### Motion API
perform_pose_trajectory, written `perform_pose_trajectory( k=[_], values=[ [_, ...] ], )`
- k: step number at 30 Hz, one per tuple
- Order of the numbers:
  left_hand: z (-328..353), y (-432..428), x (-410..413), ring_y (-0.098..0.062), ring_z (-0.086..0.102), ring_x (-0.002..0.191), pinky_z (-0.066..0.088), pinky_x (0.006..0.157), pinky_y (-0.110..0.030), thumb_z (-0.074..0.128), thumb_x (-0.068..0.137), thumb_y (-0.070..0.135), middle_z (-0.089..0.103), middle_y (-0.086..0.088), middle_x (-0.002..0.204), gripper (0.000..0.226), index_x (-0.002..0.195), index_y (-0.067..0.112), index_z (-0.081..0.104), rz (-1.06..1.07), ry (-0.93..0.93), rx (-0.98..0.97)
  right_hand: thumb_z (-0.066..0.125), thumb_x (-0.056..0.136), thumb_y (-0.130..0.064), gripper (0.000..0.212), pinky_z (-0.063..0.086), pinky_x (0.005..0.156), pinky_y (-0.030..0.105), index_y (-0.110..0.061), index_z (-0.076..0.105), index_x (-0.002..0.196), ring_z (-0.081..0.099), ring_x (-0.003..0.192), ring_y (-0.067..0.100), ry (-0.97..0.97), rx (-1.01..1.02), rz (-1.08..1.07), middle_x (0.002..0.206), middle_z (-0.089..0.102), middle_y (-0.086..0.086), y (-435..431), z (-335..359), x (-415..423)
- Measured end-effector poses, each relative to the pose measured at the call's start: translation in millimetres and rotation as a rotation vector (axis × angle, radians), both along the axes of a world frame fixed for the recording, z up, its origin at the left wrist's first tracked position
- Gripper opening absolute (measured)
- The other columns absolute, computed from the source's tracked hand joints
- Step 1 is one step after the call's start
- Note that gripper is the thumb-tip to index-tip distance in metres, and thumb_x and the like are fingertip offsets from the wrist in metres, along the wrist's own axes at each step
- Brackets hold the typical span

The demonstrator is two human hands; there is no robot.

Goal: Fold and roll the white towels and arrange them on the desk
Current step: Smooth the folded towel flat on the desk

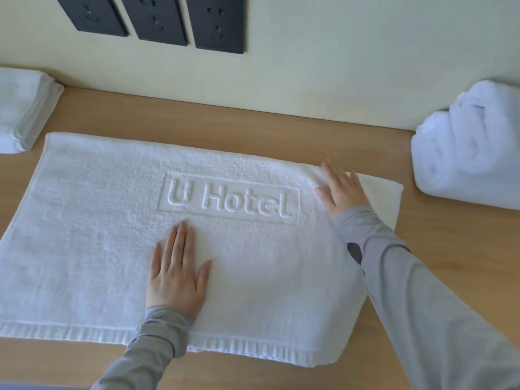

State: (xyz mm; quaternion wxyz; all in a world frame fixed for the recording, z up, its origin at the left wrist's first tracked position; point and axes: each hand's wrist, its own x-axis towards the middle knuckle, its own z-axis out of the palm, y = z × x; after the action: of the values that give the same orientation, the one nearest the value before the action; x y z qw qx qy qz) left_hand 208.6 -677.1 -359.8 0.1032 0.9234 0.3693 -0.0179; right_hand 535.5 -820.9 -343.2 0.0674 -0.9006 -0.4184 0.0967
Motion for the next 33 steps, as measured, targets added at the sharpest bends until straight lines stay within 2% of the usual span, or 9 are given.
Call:
perform_pose_trajectory(
  k=[4, 9, 14, 16, 19, 21, 23, 27, 33],
  values=[
    [-1, -1, 0, -0.02, 0.019, 0.143, 0.011, 0.118, -0.042, 0.01, 0.095, 0.053, 0.021, -0.007, 0.156, 0.071, 0.148, 0.008, 0.023, 0.003, -0.012, 0.006, 0.052, 0.091, -0.015, 0.052, 0.026, 0.11, 0.046, 0.0, 0.036, 0.138, 0.039, 0.128, 0.035, -0.032, 0.287, -0.36, 0.14, 0.043, 0.019, -49, 15, 3],
    [2, -4, 2, -0.021, 0.019, 0.143, 0.013, 0.117, -0.044, 0.006, 0.093, 0.056, 0.022, -0.008, 0.155, 0.075, 0.148, 0.007, 0.023, 0.01, -0.007, 0.014, 0.051, 0.093, -0.021, 0.058, 0.024, 0.113, 0.038, -0.005, 0.028, 0.143, 0.031, 0.135, 0.03, 0.268, 0.41, -0.708, 0.147, 0.034, 0.016, -111, 14, -17],
    [10, -11, 11, -0.026, 0.016, 0.144, 0.013, 0.117, -0.047, -0.001, 0.092, 0.059, 0.02, -0.012, 0.155, 0.082, 0.147, 0.002, 0.023, 0.039, -0.028, -0.038, 0.047, 0.095, -0.028, 0.061, 0.022, 0.116, 0.036, -0.013, 0.019, 0.148, 0.028, 0.138, 0.02, 0.561, 0.557, -0.752, 0.152, 0.028, 0.004, -114, 4, -46],
    [17, -26, 24, -0.029, 0.016, 0.143, 0.015, 0.117, -0.047, 0.0, 0.093, 0.057, 0.02, -0.014, 0.154, 0.081, 0.146, 0.0, 0.022, -0.051, -0.065, -0.06, 0.048, 0.095, -0.027, 0.063, 0.025, 0.114, 0.035, -0.018, 0.015, 0.148, 0.03, 0.136, 0.015, 0.675, 0.671, -0.826, 0.151, 0.028, -0.002, -106, 4, -51],
    [19, -57, 51, -0.025, 0.008, 0.145, 0.01, 0.118, -0.043, 0.004, 0.095, 0.052, 0.012, -0.009, 0.157, 0.07, 0.148, 0.007, 0.011, -0.263, -0.076, -0.099, 0.048, 0.095, -0.017, 0.052, 0.037, 0.096, 0.028, -0.013, 0.029, 0.144, 0.045, 0.118, 0.014, 0.875, 0.953, -0.99, 0.129, 0.045, -0.003, -100, 10, -43],
    [16, -68, 68, -0.024, 0.01, 0.145, 0.009, 0.118, -0.041, 0.01, 0.096, 0.049, 0.014, -0.007, 0.156, 0.066, 0.148, 0.009, 0.013, -0.327, -0.086, -0.112, 0.049, 0.095, -0.017, 0.032, 0.048, 0.081, 0.029, -0.01, 0.053, 0.125, 0.06, 0.097, 0.016, 1.111, 1.142, -1.119, 0.109, 0.061, -0.002, -97, 17, -33],
    [12, -69, 76, -0.024, 0.014, 0.144, 0.007, 0.119, -0.039, 0.008, 0.096, 0.05, 0.019, -0.007, 0.155, 0.067, 0.147, 0.009, 0.018, -0.341, -0.066, -0.102, 0.047, 0.095, -0.02, 0.022, 0.054, 0.069, 0.029, -0.012, 0.062, 0.11, 0.067, 0.08, 0.013, 1.326, 1.245, -1.243, 0.093, 0.07, -0.002, -99, 19, -31],
    [6, -66, 79, -0.026, 0.022, 0.141, 0.006, 0.117, -0.036, 0.004, 0.097, 0.049, 0.031, -0.01, 0.151, 0.07, 0.144, 0.005, 0.032, -0.348, -0.017, -0.064, 0.049, 0.094, -0.023, 0.029, 0.044, 0.099, 0.038, -0.008, 0.059, 0.117, 0.058, 0.113, 0.024, 1.53, 1.206, -1.122, 0.122, 0.062, 0.009, -105, 17, -36],
    [3, -66, 79, -0.024, 0.025, 0.14, 0.009, 0.116, -0.038, 0.008, 0.098, 0.047, 0.034, -0.01, 0.15, 0.067, 0.143, 0.006, 0.036, -0.342, -0.029, -0.065, 0.055, 0.083, -0.034, 0.047, 0.041, 0.1, 0.038, -0.01, 0.054, 0.123, 0.054, 0.12, 0.024, 1.509, 0.849, -0.812, 0.13, 0.057, 0.009, -84, 30, -35]
  ],
)
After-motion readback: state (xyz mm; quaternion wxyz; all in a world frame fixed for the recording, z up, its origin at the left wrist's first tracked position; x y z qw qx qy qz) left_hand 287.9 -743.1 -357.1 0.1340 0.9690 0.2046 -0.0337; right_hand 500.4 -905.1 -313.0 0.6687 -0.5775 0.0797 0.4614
